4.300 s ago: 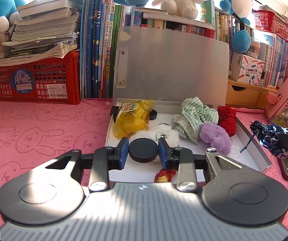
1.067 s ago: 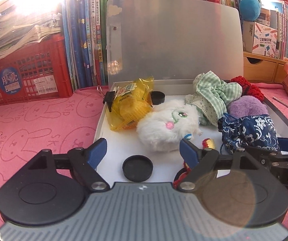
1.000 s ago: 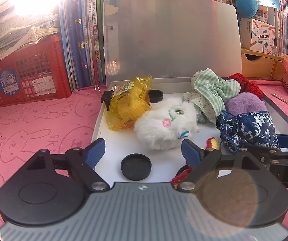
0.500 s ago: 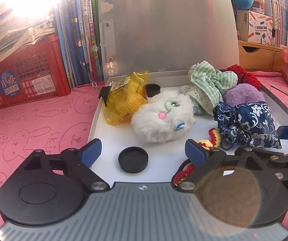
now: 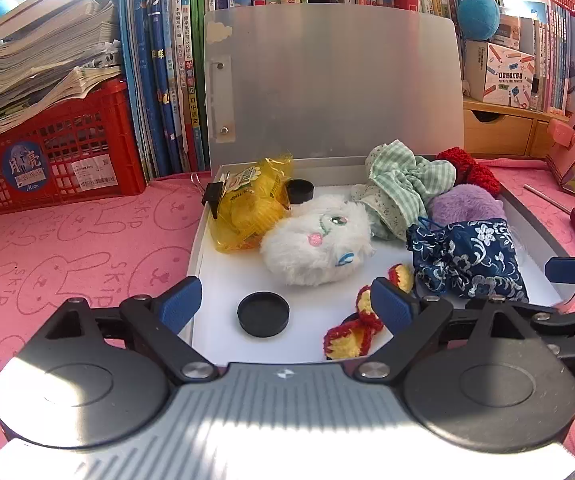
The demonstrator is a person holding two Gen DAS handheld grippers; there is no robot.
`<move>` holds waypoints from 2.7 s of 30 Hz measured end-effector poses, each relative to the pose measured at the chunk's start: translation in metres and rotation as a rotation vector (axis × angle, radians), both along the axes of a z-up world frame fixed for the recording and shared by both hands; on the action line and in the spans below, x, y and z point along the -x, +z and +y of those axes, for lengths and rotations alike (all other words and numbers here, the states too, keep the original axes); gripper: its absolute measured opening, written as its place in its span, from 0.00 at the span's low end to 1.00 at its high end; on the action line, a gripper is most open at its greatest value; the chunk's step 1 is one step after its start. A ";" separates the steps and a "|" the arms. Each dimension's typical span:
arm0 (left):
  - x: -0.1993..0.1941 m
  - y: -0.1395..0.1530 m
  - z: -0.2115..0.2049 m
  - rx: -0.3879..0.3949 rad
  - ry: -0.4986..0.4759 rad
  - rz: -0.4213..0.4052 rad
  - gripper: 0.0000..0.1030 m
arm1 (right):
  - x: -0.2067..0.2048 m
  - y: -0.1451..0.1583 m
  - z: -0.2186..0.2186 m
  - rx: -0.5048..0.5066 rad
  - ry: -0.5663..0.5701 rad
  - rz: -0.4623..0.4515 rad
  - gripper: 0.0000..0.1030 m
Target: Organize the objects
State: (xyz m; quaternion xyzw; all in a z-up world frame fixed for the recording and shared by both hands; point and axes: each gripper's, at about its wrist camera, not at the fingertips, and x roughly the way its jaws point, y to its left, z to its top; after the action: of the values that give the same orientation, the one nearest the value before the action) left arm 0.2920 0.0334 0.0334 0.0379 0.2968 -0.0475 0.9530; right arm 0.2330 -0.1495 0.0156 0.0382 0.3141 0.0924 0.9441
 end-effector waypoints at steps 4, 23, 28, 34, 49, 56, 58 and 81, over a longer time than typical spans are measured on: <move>0.011 0.010 0.000 0.006 0.001 -0.010 0.91 | 0.011 0.009 -0.001 0.020 -0.001 -0.015 1.00; 0.102 0.040 0.010 0.046 0.008 -0.064 0.92 | 0.086 0.025 -0.006 0.053 0.015 -0.067 1.00; 0.124 0.035 0.013 0.049 0.029 -0.061 0.92 | 0.106 0.018 -0.004 0.053 0.024 -0.058 1.00; 0.142 0.020 0.017 0.024 0.045 -0.038 0.92 | 0.123 0.006 -0.002 0.065 0.028 -0.044 1.00; 0.164 -0.021 0.026 0.022 0.079 0.029 0.92 | 0.132 -0.030 0.001 0.090 -0.029 0.025 1.00; 0.163 -0.032 0.029 0.017 0.090 0.048 0.92 | 0.132 -0.035 0.005 0.116 -0.034 0.027 1.00; 0.164 -0.033 0.029 0.023 0.093 0.045 0.93 | 0.131 -0.035 0.005 0.118 -0.034 0.028 1.00; 0.164 -0.036 0.030 0.037 0.095 0.052 1.00 | 0.131 -0.035 0.006 0.121 -0.034 0.029 1.00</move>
State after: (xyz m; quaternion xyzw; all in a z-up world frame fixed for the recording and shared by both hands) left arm 0.1282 0.0634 -0.0022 0.0048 0.3221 -0.0088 0.9467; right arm 0.1022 -0.1439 -0.0191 -0.0124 0.3322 0.0568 0.9414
